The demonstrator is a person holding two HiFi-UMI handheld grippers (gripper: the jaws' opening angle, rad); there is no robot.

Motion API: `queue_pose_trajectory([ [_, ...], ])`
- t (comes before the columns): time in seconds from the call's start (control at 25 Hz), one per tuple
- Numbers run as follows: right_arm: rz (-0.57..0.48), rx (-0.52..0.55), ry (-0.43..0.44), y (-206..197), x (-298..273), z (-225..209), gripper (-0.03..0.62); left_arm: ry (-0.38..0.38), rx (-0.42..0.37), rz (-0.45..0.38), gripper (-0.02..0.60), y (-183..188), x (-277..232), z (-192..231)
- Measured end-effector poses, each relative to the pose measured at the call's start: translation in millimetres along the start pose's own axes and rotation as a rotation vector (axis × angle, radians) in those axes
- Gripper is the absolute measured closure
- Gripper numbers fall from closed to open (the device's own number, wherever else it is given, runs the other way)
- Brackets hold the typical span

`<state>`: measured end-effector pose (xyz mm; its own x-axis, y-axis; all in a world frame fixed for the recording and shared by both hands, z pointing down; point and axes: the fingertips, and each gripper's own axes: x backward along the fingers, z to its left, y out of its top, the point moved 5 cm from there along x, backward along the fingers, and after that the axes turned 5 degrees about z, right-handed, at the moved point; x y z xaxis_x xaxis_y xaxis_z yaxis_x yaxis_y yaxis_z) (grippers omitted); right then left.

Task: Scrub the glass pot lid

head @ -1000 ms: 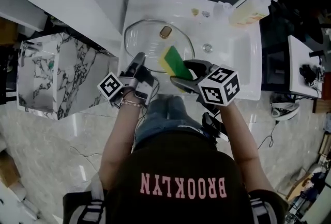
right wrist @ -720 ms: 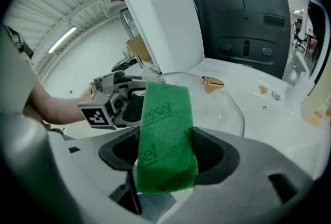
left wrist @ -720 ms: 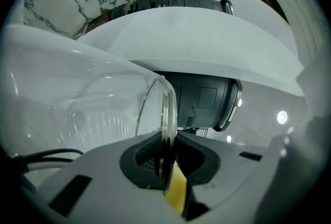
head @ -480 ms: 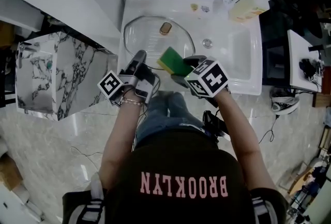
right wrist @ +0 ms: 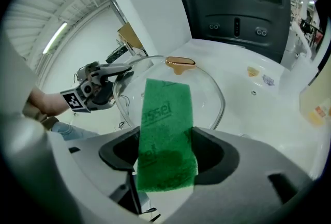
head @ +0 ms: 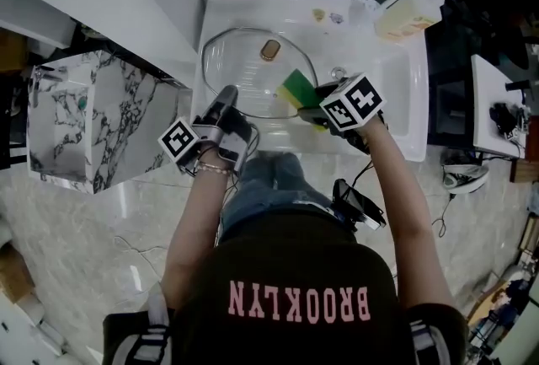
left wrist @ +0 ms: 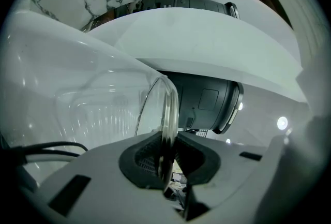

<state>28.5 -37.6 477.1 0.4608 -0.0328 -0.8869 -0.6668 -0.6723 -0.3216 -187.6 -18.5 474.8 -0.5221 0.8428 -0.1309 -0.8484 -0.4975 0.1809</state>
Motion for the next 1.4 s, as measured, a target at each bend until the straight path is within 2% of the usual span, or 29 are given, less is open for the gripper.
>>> queue_pose_trajectory([
  [0.16,0.002,-0.025,0.081,4.5,-2.6,-18.4,0.307,0.004,-0.001,-0.007,0.545,0.4,0.1,1.7],
  [0.44,0.013,-0.061,0.025,16.3,-16.6,-58.3,0.306,0.007,0.014,-0.02,0.541,-1.5,0.4,1.5],
  [0.56,0.0,-0.098,0.042,20.2,-23.3,-70.5,0.306,0.011,0.013,-0.028,0.54,-0.3,1.1,2.5],
  [0.76,-0.031,-0.059,0.058,21.5,-23.2,-71.7,0.285,0.011,0.009,-0.034,0.54,2.1,0.5,1.6],
  [0.96,-0.121,-0.068,0.115,22.2,-8.9,-60.9,0.287,0.019,0.009,-0.036,0.538,4.3,0.5,2.9],
  [1.08,-0.157,-0.013,0.144,27.8,9.5,-38.2,0.292,0.019,0.015,-0.032,0.538,4.3,-0.6,4.1],
  [1.28,-0.102,0.16,0.126,40.6,28.1,19.5,0.298,0.017,0.029,-0.027,0.538,3.4,-4.0,5.8],
  [1.4,-0.07,0.205,0.097,53.7,28.9,48.7,0.299,0.016,0.034,-0.026,0.538,3.3,-5.4,6.9],
])
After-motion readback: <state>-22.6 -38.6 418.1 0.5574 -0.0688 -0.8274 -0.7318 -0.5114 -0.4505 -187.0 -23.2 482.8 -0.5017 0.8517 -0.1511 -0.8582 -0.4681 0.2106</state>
